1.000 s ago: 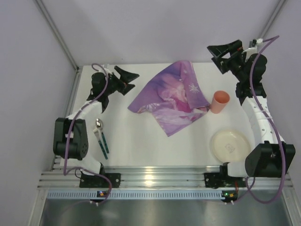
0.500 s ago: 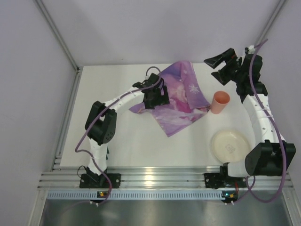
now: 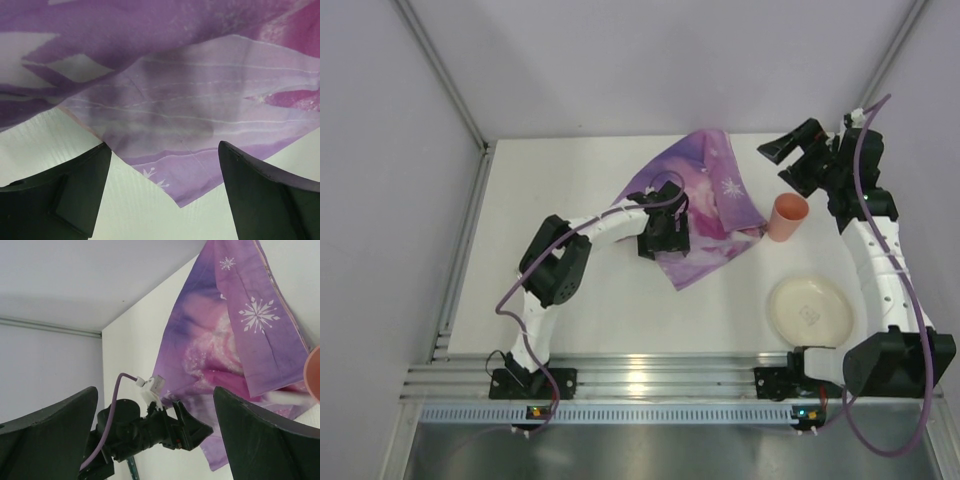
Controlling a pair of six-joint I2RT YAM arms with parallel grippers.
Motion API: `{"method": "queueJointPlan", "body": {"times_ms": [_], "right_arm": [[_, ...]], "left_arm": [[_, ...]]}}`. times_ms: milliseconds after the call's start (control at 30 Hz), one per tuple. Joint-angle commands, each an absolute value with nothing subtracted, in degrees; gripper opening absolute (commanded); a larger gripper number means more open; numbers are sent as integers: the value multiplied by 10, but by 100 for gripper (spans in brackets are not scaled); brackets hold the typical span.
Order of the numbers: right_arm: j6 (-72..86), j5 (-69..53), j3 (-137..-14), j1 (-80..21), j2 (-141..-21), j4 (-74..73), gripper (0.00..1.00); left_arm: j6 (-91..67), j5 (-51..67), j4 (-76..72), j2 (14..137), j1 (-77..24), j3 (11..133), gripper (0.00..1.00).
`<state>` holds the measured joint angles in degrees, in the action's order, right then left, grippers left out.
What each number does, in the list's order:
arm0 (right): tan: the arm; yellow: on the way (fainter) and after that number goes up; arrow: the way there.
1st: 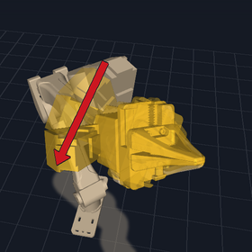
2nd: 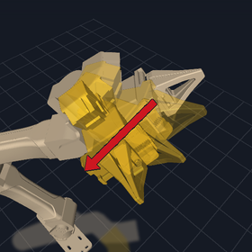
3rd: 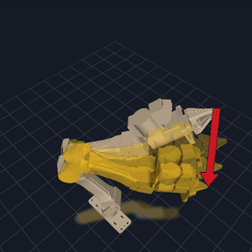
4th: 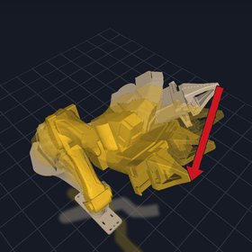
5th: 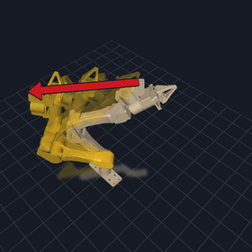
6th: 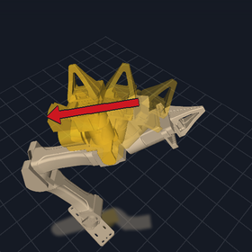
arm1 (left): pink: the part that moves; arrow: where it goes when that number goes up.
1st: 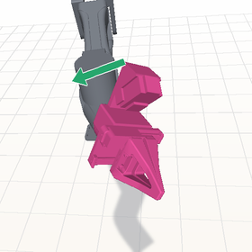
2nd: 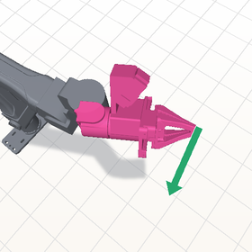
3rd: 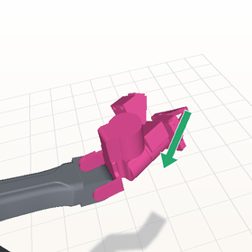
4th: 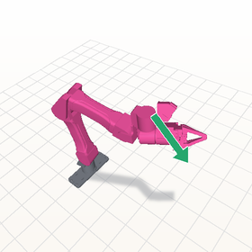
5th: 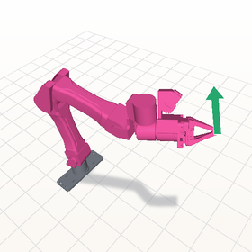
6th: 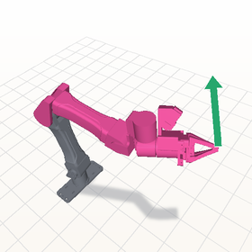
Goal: Set the dinner table for one person
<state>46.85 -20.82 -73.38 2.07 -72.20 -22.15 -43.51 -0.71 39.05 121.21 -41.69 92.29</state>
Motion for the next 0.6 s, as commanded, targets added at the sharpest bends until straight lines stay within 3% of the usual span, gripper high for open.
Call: {"method": "queueJointPlan", "body": {"times_ms": [0, 67, 133, 167, 200, 300, 367, 567], "right_arm": [[448, -194, -726, 26, -695, -238, 100], [446, -194, -722, 26, -695, -239, 100], [445, -194, -720, 26, -695, -240, 100], [444, -193, -721, 25, -696, -240, 100], [443, -192, -722, 25, -697, -240, 100], [437, -190, -725, 21, -703, -239, 100], [434, -189, -726, 18, -708, -239, 100], [410, -181, -744, 4, -736, -239, 100]], "left_arm": [[-442, -5, 388, 1243, -412, 923, 89], [-437, -4, 388, 1259, -412, 929, 83], [-430, -15, 395, 1274, -414, 940, 68], [-427, -19, 396, 1277, -414, 941, 60], [-423, -21, 396, 1280, -415, 942, 41], [-413, -35, 400, 1291, -415, 944, 20], [-407, -51, 409, 1297, -412, 943, 0], [-384, -81, 386, 1199, -347, 812, 0]]}}
